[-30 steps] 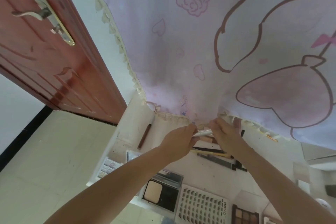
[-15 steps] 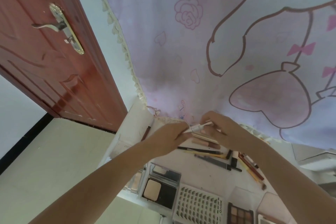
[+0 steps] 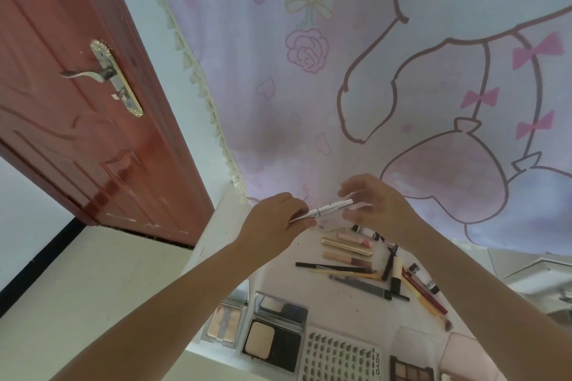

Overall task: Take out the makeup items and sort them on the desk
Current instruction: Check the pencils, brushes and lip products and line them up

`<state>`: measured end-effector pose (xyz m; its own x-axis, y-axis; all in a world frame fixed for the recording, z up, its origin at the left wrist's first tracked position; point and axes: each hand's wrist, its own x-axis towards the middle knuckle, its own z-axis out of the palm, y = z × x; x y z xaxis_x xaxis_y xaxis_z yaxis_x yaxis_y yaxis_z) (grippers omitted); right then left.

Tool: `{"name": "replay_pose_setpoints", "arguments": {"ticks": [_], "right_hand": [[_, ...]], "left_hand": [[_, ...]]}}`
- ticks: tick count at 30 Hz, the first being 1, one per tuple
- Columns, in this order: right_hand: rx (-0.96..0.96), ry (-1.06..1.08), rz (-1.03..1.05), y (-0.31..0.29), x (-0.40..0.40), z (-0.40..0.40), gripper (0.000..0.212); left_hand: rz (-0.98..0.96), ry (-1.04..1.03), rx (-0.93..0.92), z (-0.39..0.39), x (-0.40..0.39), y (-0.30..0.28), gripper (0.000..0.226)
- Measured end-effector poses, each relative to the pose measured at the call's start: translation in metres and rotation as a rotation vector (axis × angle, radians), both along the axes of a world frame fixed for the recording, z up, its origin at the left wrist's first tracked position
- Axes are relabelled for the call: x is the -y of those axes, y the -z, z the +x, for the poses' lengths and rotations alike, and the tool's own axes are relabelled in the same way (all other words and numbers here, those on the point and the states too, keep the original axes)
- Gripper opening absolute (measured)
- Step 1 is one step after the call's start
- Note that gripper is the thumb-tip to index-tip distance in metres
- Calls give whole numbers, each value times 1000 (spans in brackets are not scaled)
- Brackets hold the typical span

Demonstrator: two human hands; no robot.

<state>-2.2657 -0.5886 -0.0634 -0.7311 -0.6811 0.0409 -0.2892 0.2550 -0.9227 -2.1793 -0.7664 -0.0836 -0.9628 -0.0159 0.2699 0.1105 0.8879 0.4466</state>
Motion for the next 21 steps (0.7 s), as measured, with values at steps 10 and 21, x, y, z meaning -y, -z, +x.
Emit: {"name": "replay_pose_setpoints", "arguments": {"ticks": [10, 21], "right_hand": [[-6, -38, 91, 4, -2, 2, 28], [58, -98, 109, 15, 7, -3, 32]], "left_hand": [[-115, 55, -134, 1, -4, 6, 34], [-112, 61, -162, -3, 5, 14, 33]]}}
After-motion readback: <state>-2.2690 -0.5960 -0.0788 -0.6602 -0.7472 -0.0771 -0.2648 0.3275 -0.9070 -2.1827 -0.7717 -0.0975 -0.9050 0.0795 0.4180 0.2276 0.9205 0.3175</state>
